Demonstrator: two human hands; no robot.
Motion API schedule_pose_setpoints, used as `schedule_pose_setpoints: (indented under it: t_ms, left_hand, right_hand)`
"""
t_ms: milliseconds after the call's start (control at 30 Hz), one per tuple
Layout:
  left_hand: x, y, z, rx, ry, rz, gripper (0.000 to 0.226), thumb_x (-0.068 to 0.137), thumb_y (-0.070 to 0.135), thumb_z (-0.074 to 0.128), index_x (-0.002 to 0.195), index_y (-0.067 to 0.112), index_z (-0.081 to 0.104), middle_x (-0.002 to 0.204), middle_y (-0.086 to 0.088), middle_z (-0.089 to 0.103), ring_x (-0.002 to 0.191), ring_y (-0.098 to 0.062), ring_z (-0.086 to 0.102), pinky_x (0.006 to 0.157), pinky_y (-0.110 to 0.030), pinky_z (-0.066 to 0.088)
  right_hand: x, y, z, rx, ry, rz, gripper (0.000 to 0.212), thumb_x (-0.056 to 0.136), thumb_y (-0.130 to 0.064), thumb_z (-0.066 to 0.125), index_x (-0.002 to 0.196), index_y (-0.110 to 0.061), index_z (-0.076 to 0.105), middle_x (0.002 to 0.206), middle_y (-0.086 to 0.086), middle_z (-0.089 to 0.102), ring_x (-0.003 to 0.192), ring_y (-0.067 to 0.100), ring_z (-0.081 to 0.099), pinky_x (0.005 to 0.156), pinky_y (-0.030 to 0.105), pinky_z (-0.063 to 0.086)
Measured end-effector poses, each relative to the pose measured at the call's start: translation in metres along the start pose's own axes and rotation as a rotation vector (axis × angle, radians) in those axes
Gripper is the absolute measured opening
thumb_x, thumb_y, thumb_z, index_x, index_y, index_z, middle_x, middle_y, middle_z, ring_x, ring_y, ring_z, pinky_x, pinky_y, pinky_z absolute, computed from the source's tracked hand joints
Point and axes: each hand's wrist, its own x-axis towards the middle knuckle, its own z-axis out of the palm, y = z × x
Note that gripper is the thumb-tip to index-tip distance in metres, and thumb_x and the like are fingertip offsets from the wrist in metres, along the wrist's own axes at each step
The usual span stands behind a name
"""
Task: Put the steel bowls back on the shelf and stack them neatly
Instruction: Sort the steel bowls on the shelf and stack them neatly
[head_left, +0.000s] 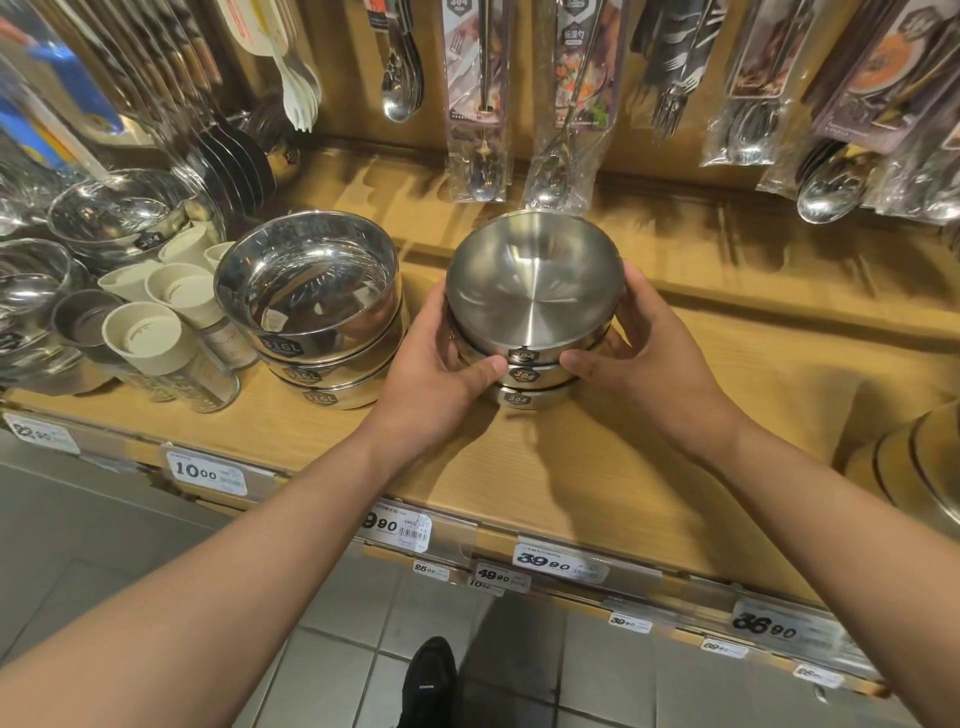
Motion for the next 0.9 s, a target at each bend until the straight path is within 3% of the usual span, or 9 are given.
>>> schedule_pose_setpoints:
  t_ms: [133,300,467,733,900]
  left_hand:
    - [0.001,-0.003,-0.002,0.039,-0.028,0.013,0.088,0.083,-0.024,0.063,0.155,0.011,0.027,0.151,-0.004,0.047,0.142,-0.011,0.043,0.121,-0.030,0.032]
    - [0.003,-0.003,-0.001,0.064,-0.011,0.025,0.087,0.082,-0.021,0.067,0.153,0.012,0.030,0.146,-0.005,0.052,0.136,-0.008,0.049,0.109,-0.018,0.039]
    - [0.003,-0.002,-0.003,0.087,0.007,0.021,0.078,0.082,-0.016,0.070,0.146,0.017,0.040,0.133,0.011,0.057,0.122,0.008,0.054,0.098,-0.008,0.040]
    - [0.000,0.002,-0.006,0.114,0.033,0.029,0.074,0.081,-0.013,0.074,0.140,0.021,0.046,0.125,0.018,0.061,0.115,0.016,0.055,0.092,-0.003,0.040]
    - [0.000,0.007,-0.009,0.079,0.026,0.019,0.076,0.081,-0.013,0.073,0.145,0.017,0.045,0.133,0.012,0.060,0.126,0.006,0.054,0.100,-0.011,0.043]
  right_hand:
    - [0.002,0.002,-0.003,-0.025,-0.007,0.012,0.096,0.076,0.008,0.081,0.156,-0.013,0.032,0.153,0.002,0.049,0.143,0.010,0.043,0.122,0.042,0.033]
    - [0.001,0.004,-0.002,-0.034,0.000,0.039,0.102,0.075,0.004,0.083,0.158,-0.014,0.028,0.156,-0.002,0.046,0.143,0.006,0.042,0.123,0.039,0.031]
    - [0.002,0.006,-0.003,-0.036,-0.007,0.045,0.105,0.075,-0.001,0.086,0.160,-0.014,0.026,0.158,-0.001,0.043,0.146,0.010,0.039,0.123,0.044,0.030]
    - [0.001,0.007,-0.002,-0.022,-0.010,0.025,0.095,0.079,0.004,0.081,0.157,-0.013,0.031,0.155,0.000,0.047,0.143,0.010,0.044,0.122,0.045,0.033]
    - [0.002,0.008,-0.003,-0.052,-0.023,0.015,0.090,0.082,-0.002,0.082,0.157,-0.019,0.034,0.152,-0.005,0.050,0.142,0.010,0.046,0.121,0.044,0.034]
